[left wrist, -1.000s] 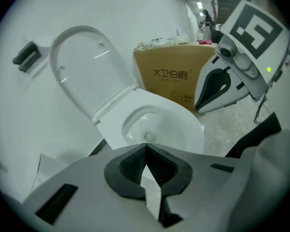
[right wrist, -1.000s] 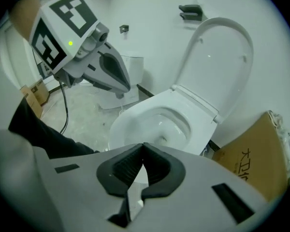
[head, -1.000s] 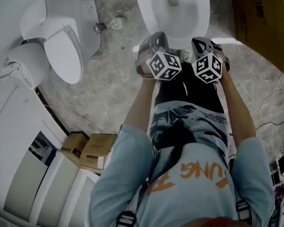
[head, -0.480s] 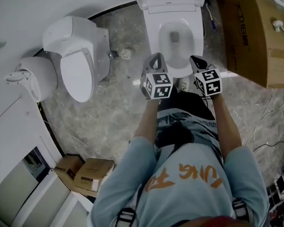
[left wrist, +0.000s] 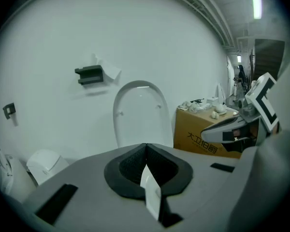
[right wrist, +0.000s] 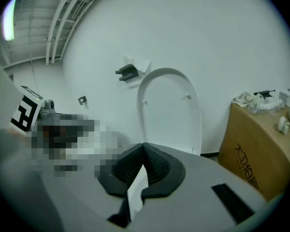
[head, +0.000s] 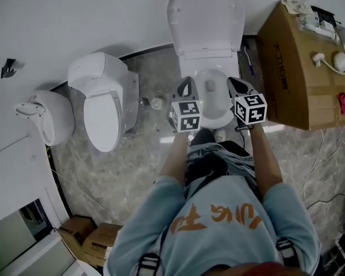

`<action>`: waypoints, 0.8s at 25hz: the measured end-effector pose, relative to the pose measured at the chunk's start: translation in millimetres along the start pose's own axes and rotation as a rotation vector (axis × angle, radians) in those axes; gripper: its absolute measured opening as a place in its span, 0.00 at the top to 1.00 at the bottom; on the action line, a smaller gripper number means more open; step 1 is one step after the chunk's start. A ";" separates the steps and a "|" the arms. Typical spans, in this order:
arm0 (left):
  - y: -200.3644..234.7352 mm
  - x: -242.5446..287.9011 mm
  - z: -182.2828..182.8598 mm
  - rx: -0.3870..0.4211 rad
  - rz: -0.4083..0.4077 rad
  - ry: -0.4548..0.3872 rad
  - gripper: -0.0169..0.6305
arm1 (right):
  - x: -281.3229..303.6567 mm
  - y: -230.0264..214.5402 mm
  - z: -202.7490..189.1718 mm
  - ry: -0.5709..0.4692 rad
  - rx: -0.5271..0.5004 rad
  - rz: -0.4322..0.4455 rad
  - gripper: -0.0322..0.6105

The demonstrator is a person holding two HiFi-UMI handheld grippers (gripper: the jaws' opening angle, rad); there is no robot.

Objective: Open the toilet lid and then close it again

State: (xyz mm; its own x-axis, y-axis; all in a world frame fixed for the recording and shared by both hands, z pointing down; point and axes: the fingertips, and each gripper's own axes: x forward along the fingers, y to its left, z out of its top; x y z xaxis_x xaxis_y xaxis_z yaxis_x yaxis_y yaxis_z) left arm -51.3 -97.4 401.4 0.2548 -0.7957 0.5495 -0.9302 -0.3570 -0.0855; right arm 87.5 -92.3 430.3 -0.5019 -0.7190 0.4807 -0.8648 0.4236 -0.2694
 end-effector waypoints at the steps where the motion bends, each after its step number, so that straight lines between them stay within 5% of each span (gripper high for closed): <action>1: 5.1 1.9 10.0 0.009 0.009 -0.016 0.93 | 1.5 -1.6 13.2 -0.021 -0.014 -0.006 0.93; 14: 52.5 60.6 151.4 0.146 0.001 -0.195 0.93 | 40.4 -41.2 166.2 -0.217 -0.184 -0.158 0.93; 20: 70.9 105.7 196.3 0.252 -0.040 -0.208 0.93 | 73.8 -52.9 226.4 -0.253 -0.273 -0.199 0.92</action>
State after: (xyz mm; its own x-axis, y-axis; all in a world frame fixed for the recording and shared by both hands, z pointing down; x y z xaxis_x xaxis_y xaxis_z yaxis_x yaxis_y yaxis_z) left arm -38.4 -302.9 290.3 0.3625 -0.8520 0.3777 -0.8304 -0.4793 -0.2840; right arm 93.9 -292.4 291.1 -0.3410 -0.8998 0.2722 -0.9280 0.3685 0.0556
